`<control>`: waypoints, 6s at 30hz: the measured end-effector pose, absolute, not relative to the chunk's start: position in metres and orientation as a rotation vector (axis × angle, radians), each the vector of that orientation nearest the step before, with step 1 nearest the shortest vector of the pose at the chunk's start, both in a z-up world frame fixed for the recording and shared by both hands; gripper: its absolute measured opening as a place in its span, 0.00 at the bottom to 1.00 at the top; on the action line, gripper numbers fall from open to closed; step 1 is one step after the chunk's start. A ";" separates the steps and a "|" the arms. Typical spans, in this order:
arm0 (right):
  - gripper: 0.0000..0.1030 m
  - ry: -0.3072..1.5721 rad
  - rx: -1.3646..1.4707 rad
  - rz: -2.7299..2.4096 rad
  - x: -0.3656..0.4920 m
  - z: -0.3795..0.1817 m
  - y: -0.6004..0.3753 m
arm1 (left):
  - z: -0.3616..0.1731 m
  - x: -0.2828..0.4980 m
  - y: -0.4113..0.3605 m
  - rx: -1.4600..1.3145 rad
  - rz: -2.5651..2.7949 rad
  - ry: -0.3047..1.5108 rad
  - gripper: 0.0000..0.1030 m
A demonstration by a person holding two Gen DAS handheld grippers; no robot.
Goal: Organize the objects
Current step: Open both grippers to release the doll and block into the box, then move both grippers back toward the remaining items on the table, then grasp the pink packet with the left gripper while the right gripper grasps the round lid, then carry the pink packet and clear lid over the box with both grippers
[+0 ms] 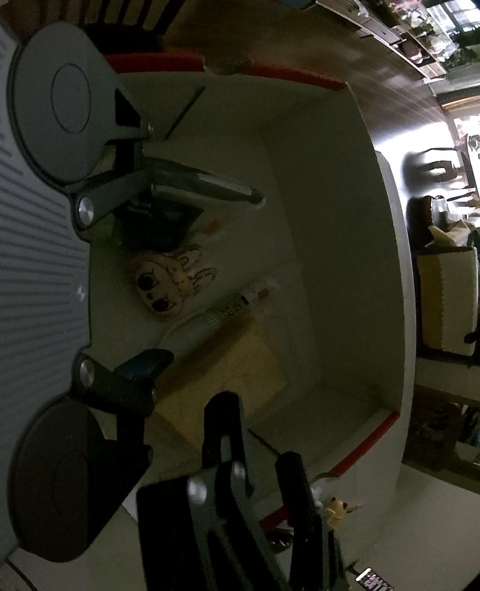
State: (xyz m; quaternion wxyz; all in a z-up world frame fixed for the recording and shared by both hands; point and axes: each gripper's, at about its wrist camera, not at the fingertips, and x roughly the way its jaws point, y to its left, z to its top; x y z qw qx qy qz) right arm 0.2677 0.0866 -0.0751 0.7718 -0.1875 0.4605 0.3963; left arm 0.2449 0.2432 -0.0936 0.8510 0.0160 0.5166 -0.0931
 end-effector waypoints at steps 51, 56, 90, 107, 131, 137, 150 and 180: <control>0.79 0.899 -0.362 0.848 0.279 -0.058 -0.187 | -0.039 0.170 0.039 -0.053 -0.296 0.919 0.86; 0.79 0.915 -0.361 0.822 0.298 -0.069 -0.213 | -0.056 0.180 0.013 -0.061 -0.295 0.935 0.92; 0.76 1.046 -0.387 0.782 0.406 -0.145 -0.213 | -0.149 0.233 -0.089 0.013 -0.201 0.907 0.98; 0.44 1.064 -0.386 0.837 0.409 -0.154 -0.203 | -0.147 0.237 -0.100 0.070 -0.195 0.884 0.57; 0.38 1.061 -0.313 0.817 0.359 -0.118 -0.242 | -0.116 0.189 -0.081 -0.013 -0.290 0.935 0.49; 0.38 1.048 -0.307 0.833 0.333 -0.100 -0.236 | -0.100 0.170 -0.062 -0.036 -0.306 0.933 0.49; 0.38 1.017 -0.326 0.858 0.277 -0.067 -0.190 | -0.071 0.140 0.009 -0.062 -0.311 0.906 0.49; 0.38 0.899 -0.375 0.906 0.217 -0.034 -0.021 | -0.021 0.150 0.193 -0.031 -0.261 0.792 0.49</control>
